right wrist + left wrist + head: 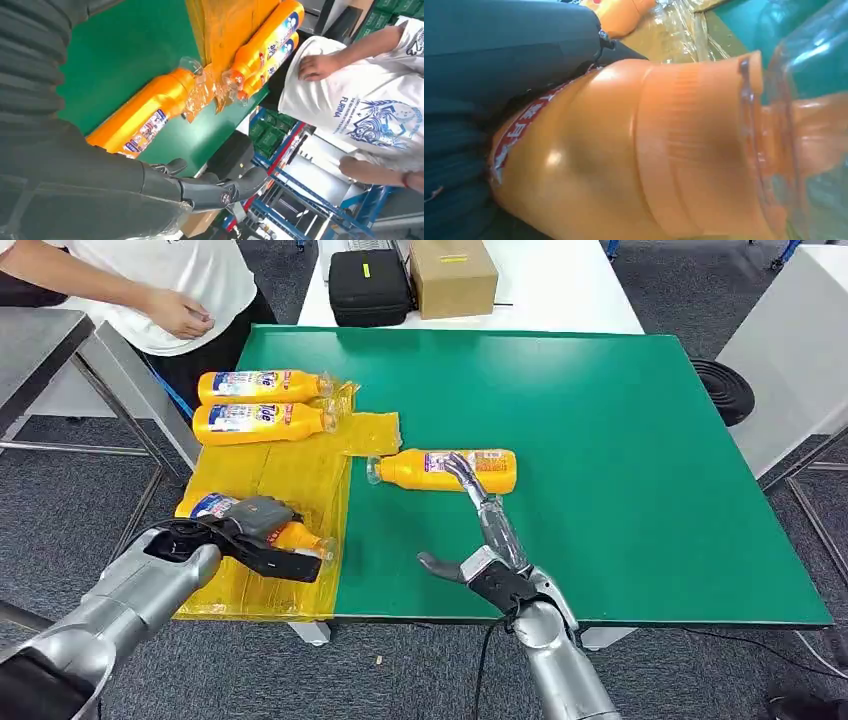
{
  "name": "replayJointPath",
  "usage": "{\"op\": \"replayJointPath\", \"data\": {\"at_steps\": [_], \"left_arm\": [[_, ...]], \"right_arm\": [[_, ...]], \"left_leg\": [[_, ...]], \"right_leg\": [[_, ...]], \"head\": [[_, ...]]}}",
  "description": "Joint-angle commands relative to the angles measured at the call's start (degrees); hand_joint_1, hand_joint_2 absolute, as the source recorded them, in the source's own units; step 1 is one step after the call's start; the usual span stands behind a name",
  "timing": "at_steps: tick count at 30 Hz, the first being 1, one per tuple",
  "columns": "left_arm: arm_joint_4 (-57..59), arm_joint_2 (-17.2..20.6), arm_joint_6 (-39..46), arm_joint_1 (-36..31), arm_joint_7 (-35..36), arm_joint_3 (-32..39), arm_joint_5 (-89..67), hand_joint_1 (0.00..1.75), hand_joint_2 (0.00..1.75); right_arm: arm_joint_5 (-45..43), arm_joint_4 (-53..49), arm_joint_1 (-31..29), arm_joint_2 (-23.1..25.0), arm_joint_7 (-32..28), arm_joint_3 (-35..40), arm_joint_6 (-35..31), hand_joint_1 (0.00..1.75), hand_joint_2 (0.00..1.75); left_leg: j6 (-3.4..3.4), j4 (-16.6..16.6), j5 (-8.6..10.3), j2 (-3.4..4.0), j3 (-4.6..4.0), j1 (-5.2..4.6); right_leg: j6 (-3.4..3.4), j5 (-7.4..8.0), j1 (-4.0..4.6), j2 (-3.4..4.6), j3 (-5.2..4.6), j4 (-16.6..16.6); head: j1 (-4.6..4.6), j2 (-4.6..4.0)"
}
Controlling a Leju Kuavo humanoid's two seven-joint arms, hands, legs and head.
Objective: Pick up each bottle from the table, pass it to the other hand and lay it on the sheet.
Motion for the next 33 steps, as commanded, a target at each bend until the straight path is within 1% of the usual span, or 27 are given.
{"op": "replayJointPath", "data": {"at_steps": [1,2,3,6,7,8,9,10,11,12,13,15,16,17,18,20,23,26,28,29,32,33], "left_arm": [[6.0,-1.8,-0.8,-2.2,-0.5,-3.8,0.9,1.52,1.75],[6.0,-1.8,-0.8,-2.2,-0.5,-3.8,0.9,1.52,1.75],[6.0,-1.8,-0.8,-2.2,-0.5,-3.8,0.9,1.52,1.75],[6.0,-1.8,-0.8,-2.2,-0.5,-3.8,0.9,1.52,1.75],[6.0,-1.8,-0.8,-2.2,-0.5,-3.8,0.9,1.52,1.75],[6.0,-1.7,-0.8,-2.1,-0.5,-3.8,0.9,1.41,1.75],[6.1,-1.7,-1.7,-1.9,-1.3,-3.6,2.1,0.99,1.75],[6.0,-1.5,-1.8,-1.9,-1.4,-3.8,2.1,0.79,1.75],[6.0,-1.4,-1.7,-1.8,-1.4,-3.9,2.1,0.51,1.75],[5.9,-1.3,-1.6,-1.4,-1.5,-3.9,2.7,0.09,1.75],[5.9,-1.4,-1.6,-1.1,-1.5,-4.0,2.7,0.00,1.75],[5.9,-1.6,-1.6,-0.9,-1.5,-4.1,2.7,0.00,1.75],[5.9,-1.6,-1.6,-0.9,-1.5,-4.1,2.7,0.00,1.75],[5.9,-1.7,-1.5,-0.9,-1.3,-4.3,2.6,0.00,1.75],[6.0,-1.7,-1.5,-1.0,-1.0,-4.3,3.0,0.00,1.75],[6.2,-1.5,-1.8,-1.0,-1.0,-4.3,3.4,0.00,1.75],[6.2,-1.3,-2.3,-0.9,-1.6,-4.6,4.3,0.00,1.75],[6.2,-1.2,-2.9,-1.2,-1.8,-4.8,4.6,0.00,1.75],[5.8,-0.9,-3.1,-1.5,-1.9,-5.0,4.8,0.00,1.75],[5.5,-0.7,-3.3,-1.6,-2.2,-5.0,5.1,0.00,1.75],[4.3,-0.1,-4.0,-2.2,-2.6,-5.0,6.4,0.00,1.75],[3.8,0.0,-4.6,-2.5,-2.8,-5.0,6.9,0.00,1.75]], "right_arm": [[-0.4,6.1,-3.4,-0.6,-0.4,-0.6,-0.1,0.00,1.75],[-0.4,6.1,-3.4,-0.6,-0.4,-0.6,-0.1,0.00,1.75],[-0.4,6.1,-3.4,-0.6,-0.4,-0.6,-0.1,0.00,1.75],[-0.4,6.1,-3.4,-0.6,-0.4,-0.6,-0.1,0.00,1.75],[-0.4,6.1,-3.4,-0.6,-0.4,-0.6,-0.1,0.00,1.75],[-0.4,6.1,-3.4,-0.5,-0.4,-0.5,-0.1,0.00,1.75],[-0.5,6.7,-3.5,-0.5,-0.6,-0.5,-0.1,0.00,1.75],[-0.7,7.0,-3.7,-0.5,-0.7,-0.5,-0.1,0.00,1.75],[-0.7,7.1,-3.7,-0.4,-0.7,-0.4,-0.1,0.00,1.75],[-0.9,7.8,-4.0,-0.2,-0.9,-0.4,-0.2,0.00,1.75],[-0.9,7.8,-4.0,-0.2,-0.9,-0.4,-0.2,0.00,1.75],[-0.9,7.8,-4.0,-0.1,-0.9,-0.4,-0.2,0.00,1.75],[-0.9,7.8,-4.0,-0.1,-0.9,-0.4,-0.2,0.00,1.75],[-0.9,7.8,-4.1,0.0,-0.8,-0.3,-0.2,0.00,1.75],[-0.9,7.9,-4.1,0.1,-0.8,-0.4,-0.2,0.00,1.75],[-0.8,8.0,-4.1,0.2,-0.8,-0.3,-0.2,0.00,1.75],[-0.8,8.4,-4.2,0.3,-0.8,-0.4,-0.2,0.00,1.75],[-0.8,8.3,-4.0,0.2,-0.8,-0.4,-0.1,0.00,1.75],[-0.8,8.0,-3.8,0.1,-0.8,-0.5,-0.1,0.00,1.75],[-0.8,7.9,-3.7,0.1,-0.8,-0.5,-0.1,0.00,1.75],[-0.8,7.7,-3.5,0.0,-0.8,-0.7,-0.2,0.00,1.75],[-0.8,7.4,-3.2,-0.1,-0.8,-0.7,-0.2,0.00,1.75]], "left_leg": [[0.02,0.0,-0.10,0.05,0.30,0.01],[0.01,0.0,-0.07,0.04,0.22,0.00],[0.01,0.0,-0.13,0.06,0.35,0.02],[0.01,0.0,-0.06,0.02,0.20,0.00],[0.01,0.0,-0.12,0.04,0.37,0.00],[0.00,0.0,-0.19,0.05,0.50,0.02],[0.00,0.0,-0.21,0.06,0.57,0.04],[0.00,0.0,-0.23,0.07,0.62,0.03],[0.01,0.0,-0.07,0.05,0.26,0.00],[0.01,0.0,-0.16,0.11,0.48,0.01],[0.00,-0.1,-0.20,0.12,0.58,0.02],[0.02,-0.1,-0.06,0.06,0.28,-0.01],[0.02,-0.1,-0.15,0.11,0.46,0.01],[0.02,-0.1,-0.10,0.08,0.34,-0.02],[0.02,0.0,-0.17,0.11,0.48,0.00],[0.02,-0.1,-0.06,0.04,0.28,-0.04],[0.01,-0.1,-0.13,0.08,0.41,-0.01],[0.00,0.0,-0.08,0.04,0.30,-0.01],[0.00,-0.1,-0.16,0.07,0.49,0.01],[0.01,0.0,-0.07,0.03,0.28,-0.01],[0.01,0.0,-0.15,0.07,0.43,0.01],[0.01,0.0,-0.10,0.04,0.32,0.01]], "right_leg": [[-0.10,-0.08,0.04,-0.02,0.32,-0.1],[-0.08,-0.05,0.02,-0.01,0.23,-0.1],[-0.12,-0.10,0.05,-0.01,0.38,-0.1],[-0.07,-0.04,0.02,-0.01,0.22,0.0],[-0.13,-0.11,0.04,-0.03,0.39,-0.1],[-0.18,-0.16,0.07,-0.04,0.53,-0.1],[-0.20,-0.18,0.09,-0.05,0.61,-0.1],[-0.21,-0.20,0.09,-0.05,0.65,-0.1],[-0.08,-0.05,0.02,0.00,0.26,-0.1],[-0.15,-0.12,0.06,0.03,0.48,-0.1],[-0.19,-0.15,0.08,0.01,0.59,-0.1],[-0.08,-0.04,0.01,0.01,0.29,-0.1],[-0.13,-0.10,0.05,0.03,0.48,-0.1],[-0.09,-0.07,0.01,0.02,0.35,-0.1],[-0.14,-0.12,0.04,0.02,0.50,-0.1],[-0.07,-0.05,-0.02,-0.01,0.29,-0.1],[-0.12,-0.10,0.02,0.03,0.43,-0.1],[-0.09,-0.05,0.02,0.01,0.31,-0.1],[-0.16,-0.12,0.05,0.00,0.51,-0.1],[-0.09,-0.05,0.02,-0.02,0.30,-0.1],[-0.13,-0.11,0.05,0.00,0.45,-0.1],[-0.10,-0.07,0.03,-0.01,0.34,0.0]], "head": [[0.00,0.00],[-0.02,0.00],[-0.02,0.00],[-0.02,0.00],[-0.02,0.00],[-0.02,0.00],[-0.02,0.00],[-0.02,0.00],[-0.02,0.00],[-0.02,0.00],[-0.02,0.00],[0.00,0.00],[-0.02,0.00],[-0.02,0.00],[-0.02,0.00],[-0.02,0.00],[-0.02,0.00],[-0.02,0.00],[-0.02,0.00],[-0.02,0.00],[-0.02,0.00],[0.00,0.00]]}}
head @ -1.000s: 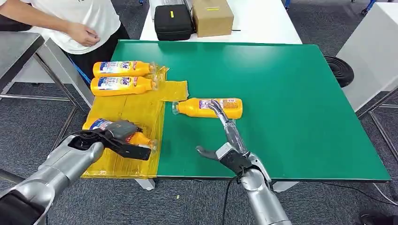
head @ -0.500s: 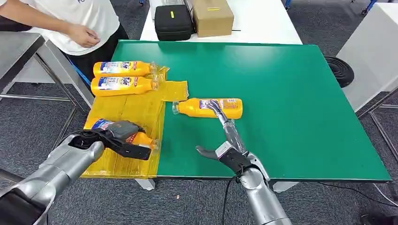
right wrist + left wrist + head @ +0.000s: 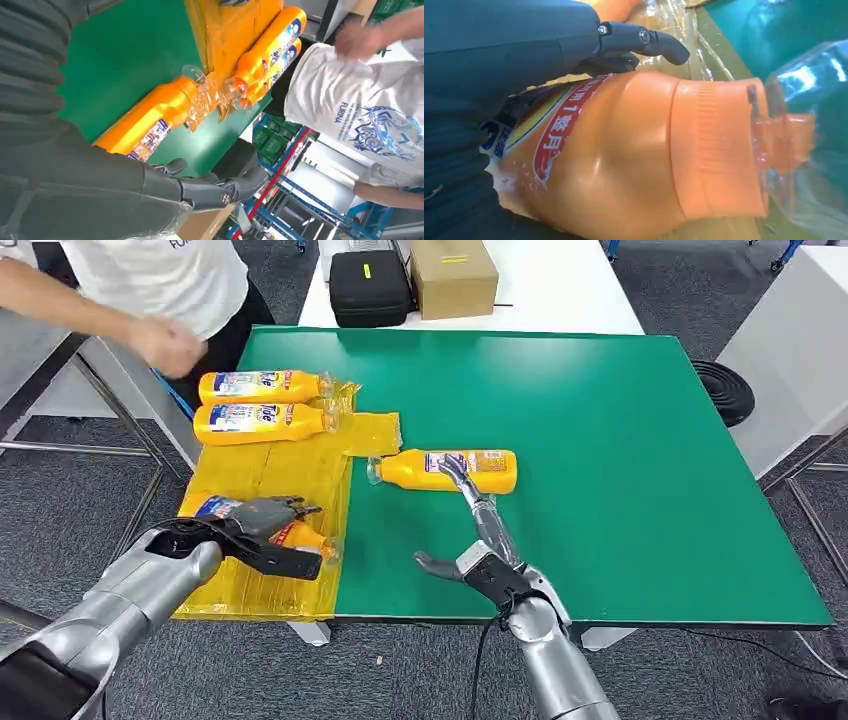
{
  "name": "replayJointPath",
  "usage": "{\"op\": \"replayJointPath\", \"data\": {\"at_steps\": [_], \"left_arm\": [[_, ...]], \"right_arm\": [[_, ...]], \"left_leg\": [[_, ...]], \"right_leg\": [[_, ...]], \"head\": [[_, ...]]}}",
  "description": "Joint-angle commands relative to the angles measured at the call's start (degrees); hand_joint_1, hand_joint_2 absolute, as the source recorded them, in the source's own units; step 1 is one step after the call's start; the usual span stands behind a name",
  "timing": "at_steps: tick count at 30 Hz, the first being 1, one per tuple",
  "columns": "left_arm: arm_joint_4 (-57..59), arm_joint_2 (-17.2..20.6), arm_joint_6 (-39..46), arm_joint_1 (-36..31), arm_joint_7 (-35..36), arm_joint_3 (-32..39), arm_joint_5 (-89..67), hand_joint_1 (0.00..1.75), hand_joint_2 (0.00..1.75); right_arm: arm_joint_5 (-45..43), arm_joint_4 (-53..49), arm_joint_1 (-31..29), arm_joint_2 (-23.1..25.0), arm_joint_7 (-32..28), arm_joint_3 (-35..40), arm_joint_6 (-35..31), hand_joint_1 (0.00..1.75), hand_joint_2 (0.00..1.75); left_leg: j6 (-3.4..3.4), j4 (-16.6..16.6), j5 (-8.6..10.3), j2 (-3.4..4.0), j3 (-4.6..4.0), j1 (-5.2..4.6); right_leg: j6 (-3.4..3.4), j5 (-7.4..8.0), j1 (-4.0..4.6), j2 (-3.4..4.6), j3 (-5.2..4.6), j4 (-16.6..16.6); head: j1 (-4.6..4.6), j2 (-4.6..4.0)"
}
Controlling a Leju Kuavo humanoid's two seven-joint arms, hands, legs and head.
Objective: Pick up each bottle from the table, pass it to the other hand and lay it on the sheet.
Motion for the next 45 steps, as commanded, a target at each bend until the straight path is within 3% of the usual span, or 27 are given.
{"op": "replayJointPath", "data": {"at_steps": [1,9,15,18,19,20,29,42,45], "left_arm": [[0.8,0.8,-2.5,-1.5,-0.7,-3.4,2.2,0.00,1.75],[0.6,1.0,-2.3,-1.4,-0.7,-3.5,2.2,0.00,1.75],[-6.5,3.7,-3.6,-2.9,-0.6,-2.9,5.7,0.00,1.75],[-9.4,4.9,-3.1,-3.1,0.0,-1.7,7.2,0.00,1.75],[-9.4,5.2,-3.0,-3.0,0.0,-1.7,7.2,0.00,0.00],[-10.9,6.0,-2.9,-2.3,0.0,-1.0,8.0,0.00,0.00],[-19.3,10.9,-5.2,-0.6,0.5,0.7,10.5,0.00,0.00],[-22.2,11.1,-6.9,-0.2,-0.5,2.8,14.4,0.00,0.00],[-24.0,10.6,-5.5,1.2,-2.6,6.6,18.9,0.00,0.00]], "right_arm": [[0.0,2.8,-1.3,-0.7,-0.1,-0.7,-0.2,0.00,1.75],[0.0,2.7,-1.3,-0.7,-0.1,-0.7,-0.2,0.00,1.75],[-0.2,0.9,0.4,-1.3,0.1,-1.2,-0.5,0.00,1.75],[0.0,0.0,1.4,-1.3,0.0,-1.4,-0.5,0.00,1.75],[0.0,0.1,1.6,-1.3,0.0,-1.3,-0.6,0.00,1.75],[0.0,-0.3,2.0,-1.1,0.0,-1.4,-0.6,0.00,1.75],[0.4,-1.4,2.8,-0.6,0.6,-2.0,-0.1,0.00,1.75],[0.6,-1.0,2.3,-0.5,0.6,-2.2,0.1,0.00,1.75],[1.3,-0.9,1.9,-0.6,1.5,-2.5,-0.3,0.00,1.75]], "left_leg": [[0.01,0.0,-0.07,0.04,0.17,0.02],[0.00,0.0,-0.13,0.06,0.30,0.02],[0.00,0.0,-0.12,0.02,0.20,0.05],[0.01,0.1,-0.36,0.04,0.67,0.09],[0.01,0.1,-0.37,-0.01,0.60,0.11],[0.00,0.1,-0.10,-0.02,0.12,0.08],[-0.01,0.1,-0.21,0.11,0.32,0.06],[0.00,0.0,-0.11,0.06,0.18,0.04],[0.00,0.0,-0.08,0.08,0.13,0.03]], "right_leg": [[-0.08,-0.06,0.04,-0.02,0.18,0.0],[-0.13,-0.11,0.06,-0.02,0.30,-0.1],[-0.12,-0.11,0.08,-0.06,0.23,0.0],[-0.28,-0.33,0.16,-0.13,0.72,0.0],[-0.28,-0.37,0.18,-0.19,0.68,0.0],[-0.12,-0.11,0.10,-0.10,0.15,0.0],[-0.18,-0.18,0.11,0.01,0.31,0.0],[-0.12,-0.10,0.07,-0.01,0.17,0.0],[-0.10,-0.07,0.05,0.01,0.12,0.0]], "head": [[0.00,0.00],[0.00,0.00],[0.00,0.00],[0.00,0.00],[0.02,0.00],[0.00,0.00],[0.00,0.00],[0.02,0.00],[0.02,0.00]]}}
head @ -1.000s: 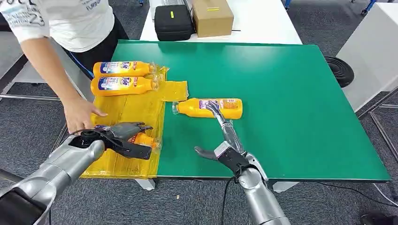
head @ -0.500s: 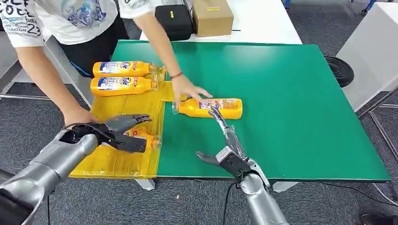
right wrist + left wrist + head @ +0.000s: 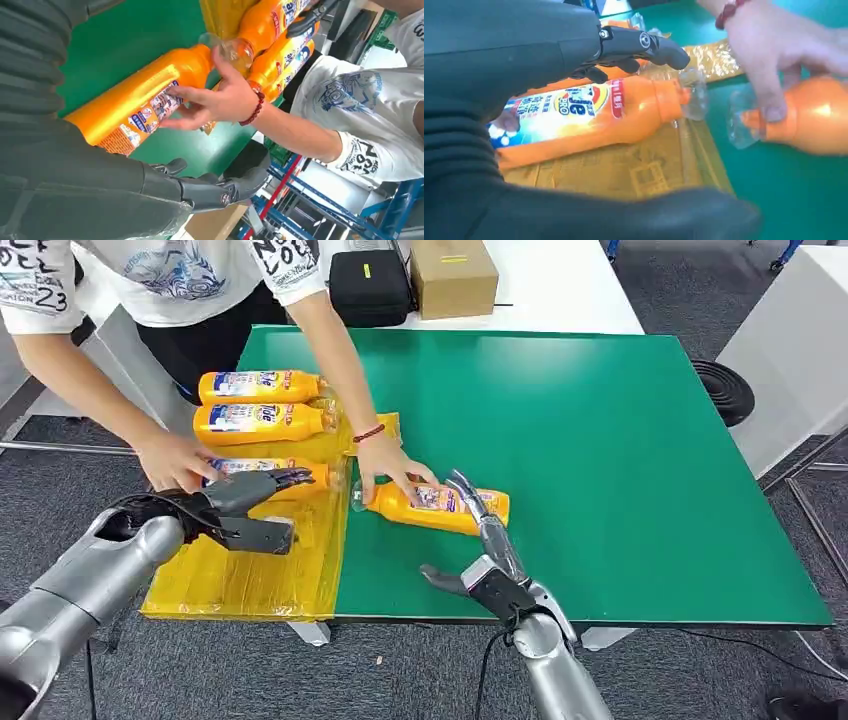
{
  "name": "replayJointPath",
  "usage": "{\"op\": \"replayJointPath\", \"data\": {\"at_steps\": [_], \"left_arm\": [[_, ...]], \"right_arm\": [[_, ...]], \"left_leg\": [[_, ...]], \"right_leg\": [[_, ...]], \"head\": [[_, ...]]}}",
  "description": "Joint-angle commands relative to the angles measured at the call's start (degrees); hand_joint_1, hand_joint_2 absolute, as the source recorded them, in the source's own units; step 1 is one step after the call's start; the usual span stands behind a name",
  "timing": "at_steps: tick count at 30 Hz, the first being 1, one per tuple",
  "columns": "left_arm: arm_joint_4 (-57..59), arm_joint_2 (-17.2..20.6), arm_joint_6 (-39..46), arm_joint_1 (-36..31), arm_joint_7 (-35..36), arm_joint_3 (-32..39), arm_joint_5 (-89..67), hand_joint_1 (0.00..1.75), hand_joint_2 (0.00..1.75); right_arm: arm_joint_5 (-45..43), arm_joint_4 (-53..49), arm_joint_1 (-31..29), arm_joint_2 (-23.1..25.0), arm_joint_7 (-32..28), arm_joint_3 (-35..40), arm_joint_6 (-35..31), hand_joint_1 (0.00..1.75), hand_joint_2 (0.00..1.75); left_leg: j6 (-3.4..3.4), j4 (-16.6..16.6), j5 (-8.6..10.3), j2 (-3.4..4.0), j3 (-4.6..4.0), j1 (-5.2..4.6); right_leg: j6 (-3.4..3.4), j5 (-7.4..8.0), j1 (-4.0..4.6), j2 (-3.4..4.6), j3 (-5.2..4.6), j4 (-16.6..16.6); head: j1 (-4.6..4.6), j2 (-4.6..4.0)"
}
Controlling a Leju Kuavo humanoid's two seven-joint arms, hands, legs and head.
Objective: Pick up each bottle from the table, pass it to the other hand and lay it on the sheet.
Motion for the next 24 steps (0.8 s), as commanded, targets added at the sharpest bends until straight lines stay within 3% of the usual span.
{"op": "replayJointPath", "data": {"at_steps": [1,4,5,9,14,16,20,24], "left_arm": [[-3.4,-0.1,1.3,1.3,-2.9,5.6,7.2,0.00,0.00],[-10.3,-3.5,5.9,11.0,-4.9,17.2,15.0,0.00,0.00],[-12.4,-6.0,8.4,15.2,-5.4,21.5,16.1,0.00,1.75],[-17.7,-12.0,11.1,28.4,-5.6,30.9,17.7,0.00,1.75],[-18.0,-19.9,12.9,34.1,-1.7,39.0,18.0,0.00,1.75],[-18.3,-22.0,14.1,35.6,-0.1,41.1,17.1,0.00,1.75],[-18.1,-23.6,14.7,37.6,0.7,43.2,16.6,0.00,1.75],[-18.6,-23.6,14.9,38.5,0.9,43.7,16.6,0.00,1.75]], "right_arm": [[1.6,1.0,-1.7,-0.4,2.1,-1.8,-0.8,0.00,1.75],[6.3,1.9,-4.2,-2.1,8.0,-4.2,-4.3,0.00,1.75],[7.9,3.2,-6.2,-3.0,10.1,-5.2,-5.2,0.00,1.75],[16.6,12.5,-15.7,-7.8,17.3,-5.5,-5.6,0.00,1.75],[23.5,28.1,-26.5,-9.2,27.2,-2.7,-0.8,0.00,1.75],[25.8,35.3,-32.3,-9.5,31.0,-1.0,0.9,0.00,1.75],[27.7,43.8,-40.4,-8.7,34.6,1.1,3.3,0.00,1.75],[28.2,45.1,-41.7,-8.3,35.5,1.7,4.6,0.00,1.75]], "left_leg": [[0.00,0.0,-0.07,0.05,0.12,0.01],[0.02,0.0,-0.09,0.10,0.20,-0.02],[0.04,-0.1,-0.17,0.18,0.42,-0.05],[0.08,-0.2,-0.07,0.23,0.35,-0.18],[0.11,-0.1,-0.22,0.53,0.49,-0.20],[0.06,0.0,-0.10,0.32,0.18,-0.19],[0.10,0.0,-0.12,0.42,0.19,-0.21],[0.09,0.0,-0.07,0.26,0.13,-0.13]], "right_leg": [[-0.08,-0.05,0.03,0.00,0.12,0.0],[-0.08,-0.06,0.01,0.03,0.17,0.0],[-0.11,-0.12,-0.01,0.09,0.38,-0.1],[0.00,0.00,-0.14,0.18,0.25,-0.2],[-0.06,-0.02,-0.16,0.42,0.40,-0.2],[-0.01,0.01,-0.20,0.24,0.10,-0.1],[-0.03,0.01,-0.19,0.36,0.11,0.0],[0.00,-0.01,-0.09,0.19,0.11,0.0]], "head": [[0.00,0.00],[-0.02,0.00],[0.00,0.00],[0.04,0.00],[0.02,0.00],[-0.04,0.00],[-0.09,0.00],[-0.04,0.00]]}}
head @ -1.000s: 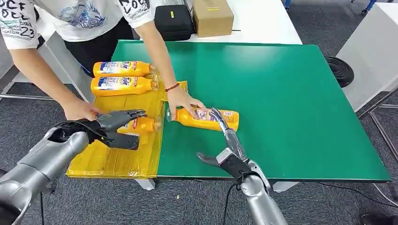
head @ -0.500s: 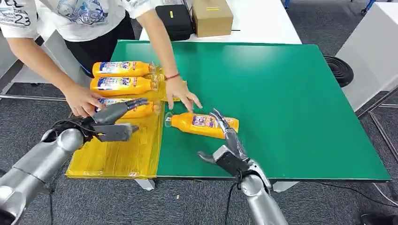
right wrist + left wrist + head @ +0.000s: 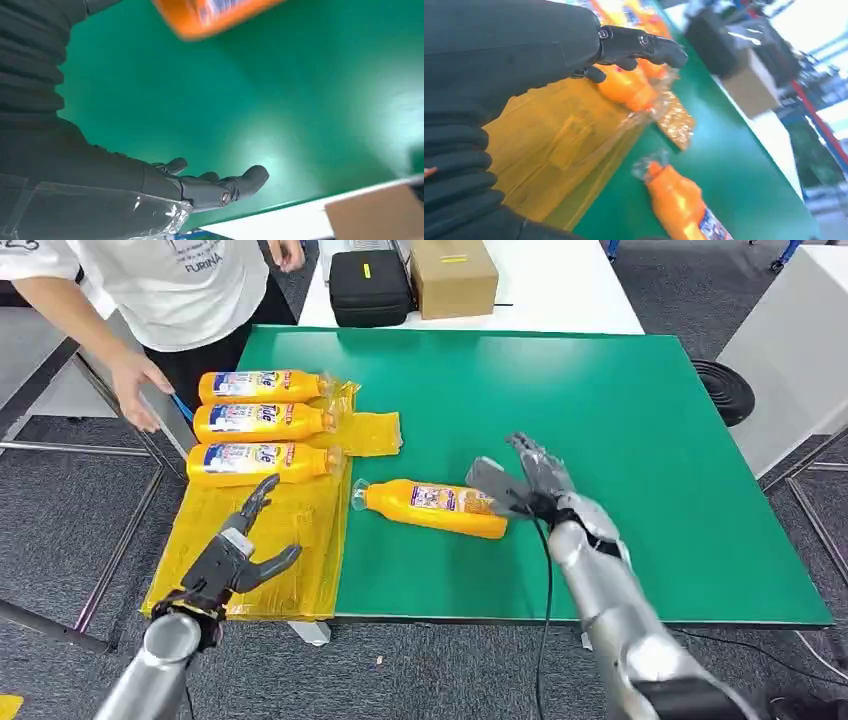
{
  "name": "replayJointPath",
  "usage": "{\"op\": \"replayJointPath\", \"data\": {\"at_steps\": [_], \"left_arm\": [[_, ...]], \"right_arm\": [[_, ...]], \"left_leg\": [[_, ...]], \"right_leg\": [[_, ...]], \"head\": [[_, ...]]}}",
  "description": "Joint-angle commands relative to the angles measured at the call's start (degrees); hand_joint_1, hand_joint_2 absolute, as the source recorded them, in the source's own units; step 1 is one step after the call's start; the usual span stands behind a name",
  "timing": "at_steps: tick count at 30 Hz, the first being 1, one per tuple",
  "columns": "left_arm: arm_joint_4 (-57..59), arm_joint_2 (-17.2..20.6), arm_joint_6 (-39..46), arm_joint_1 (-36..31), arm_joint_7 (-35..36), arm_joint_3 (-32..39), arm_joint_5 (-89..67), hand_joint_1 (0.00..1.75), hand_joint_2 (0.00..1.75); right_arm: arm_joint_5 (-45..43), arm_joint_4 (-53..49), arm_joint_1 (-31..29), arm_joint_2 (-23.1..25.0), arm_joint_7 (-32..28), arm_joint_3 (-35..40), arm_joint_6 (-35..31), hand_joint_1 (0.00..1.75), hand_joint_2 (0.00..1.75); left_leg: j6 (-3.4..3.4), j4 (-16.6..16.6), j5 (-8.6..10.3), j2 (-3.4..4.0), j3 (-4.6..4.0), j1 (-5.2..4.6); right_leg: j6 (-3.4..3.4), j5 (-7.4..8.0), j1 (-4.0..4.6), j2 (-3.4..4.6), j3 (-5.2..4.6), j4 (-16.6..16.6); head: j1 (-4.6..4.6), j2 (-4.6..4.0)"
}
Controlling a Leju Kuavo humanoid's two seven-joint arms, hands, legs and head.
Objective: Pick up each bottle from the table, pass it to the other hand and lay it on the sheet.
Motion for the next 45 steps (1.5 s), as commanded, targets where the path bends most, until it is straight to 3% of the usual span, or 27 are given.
{"op": "replayJointPath", "data": {"at_steps": [1,16,25,37,45], "left_arm": [[-0.4,-4.7,0.4,3.9,1.0,7.3,-0.2,0.00,1.75],[-0.1,-5.6,1.5,3.5,3.2,8.2,-0.9,0.00,1.75],[-3.5,-4.5,2.9,5.3,2.7,8.6,-2.5,0.00,1.75],[-3.5,-4.0,3.5,5.9,3.0,8.4,-3.1,0.00,1.75],[-2.1,-4.5,4.7,5.6,3.9,8.1,-3.4,0.00,1.75]], "right_arm": [[1.3,18.9,-13.5,-0.2,2.5,4.5,2.7,0.00,1.75],[-0.2,23.4,-16.2,2.4,1.8,5.4,7.4,0.00,1.75],[-4.5,23.0,-17.3,3.7,-3.1,4.3,9.7,0.00,1.75],[-5.8,24.6,-16.4,4.5,-3.3,4.8,11.6,0.00,1.75],[-8.0,26.9,-13.6,4.9,-0.3,3.8,12.7,0.00,1.75]], "left_leg": [[-0.01,0.0,-0.24,0.20,0.41,0.03],[-0.03,0.0,-0.19,0.03,0.30,0.06],[-0.01,0.0,-0.12,0.01,0.13,0.06],[-0.03,0.0,-0.25,0.06,0.41,0.08],[-0.02,0.0,-0.13,-0.06,0.28,0.10]], "right_leg": [[-0.17,-0.17,0.08,0.10,0.37,0.0],[-0.18,-0.17,0.12,-0.06,0.31,0.0],[-0.12,-0.10,0.11,-0.05,0.14,0.0],[-0.21,-0.22,0.15,-0.04,0.42,0.0],[-0.13,-0.13,0.14,-0.12,0.32,-0.1]], "head": [[0.00,0.00],[0.00,0.00],[0.00,0.00],[0.00,0.00],[0.00,0.00]]}}
